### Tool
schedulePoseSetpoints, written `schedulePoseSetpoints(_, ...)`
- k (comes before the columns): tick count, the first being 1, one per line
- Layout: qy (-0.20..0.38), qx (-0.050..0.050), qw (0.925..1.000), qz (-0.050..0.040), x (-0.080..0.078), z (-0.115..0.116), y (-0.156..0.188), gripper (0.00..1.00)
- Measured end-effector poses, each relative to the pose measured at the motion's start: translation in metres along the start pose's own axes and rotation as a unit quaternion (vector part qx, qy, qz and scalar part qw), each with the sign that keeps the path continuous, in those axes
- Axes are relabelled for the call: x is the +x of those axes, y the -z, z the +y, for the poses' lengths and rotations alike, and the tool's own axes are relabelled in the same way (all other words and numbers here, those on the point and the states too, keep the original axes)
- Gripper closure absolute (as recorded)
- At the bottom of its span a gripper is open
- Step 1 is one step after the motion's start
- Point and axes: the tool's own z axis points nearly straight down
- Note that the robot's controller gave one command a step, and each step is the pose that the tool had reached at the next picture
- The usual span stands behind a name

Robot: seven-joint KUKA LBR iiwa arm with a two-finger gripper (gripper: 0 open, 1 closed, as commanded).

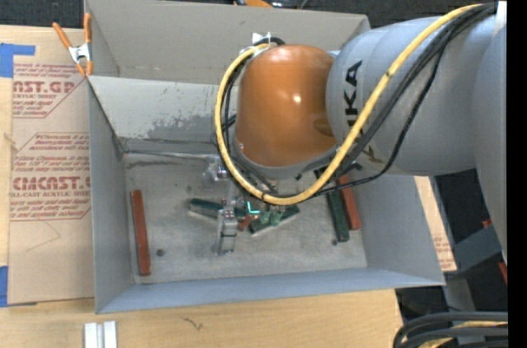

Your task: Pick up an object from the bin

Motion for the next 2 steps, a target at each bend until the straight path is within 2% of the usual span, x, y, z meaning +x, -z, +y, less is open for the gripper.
schedulePoseSetpoints(1, 0.111, 0.001, 0.9938, -0.001, -0.0357, -0.0845, -0.1312, 0.0)
schedulePoseSetpoints(2, 0.112, 0.0, 0.9937, -0.0033, -0.0367, -0.0814, -0.1281, 1.0)
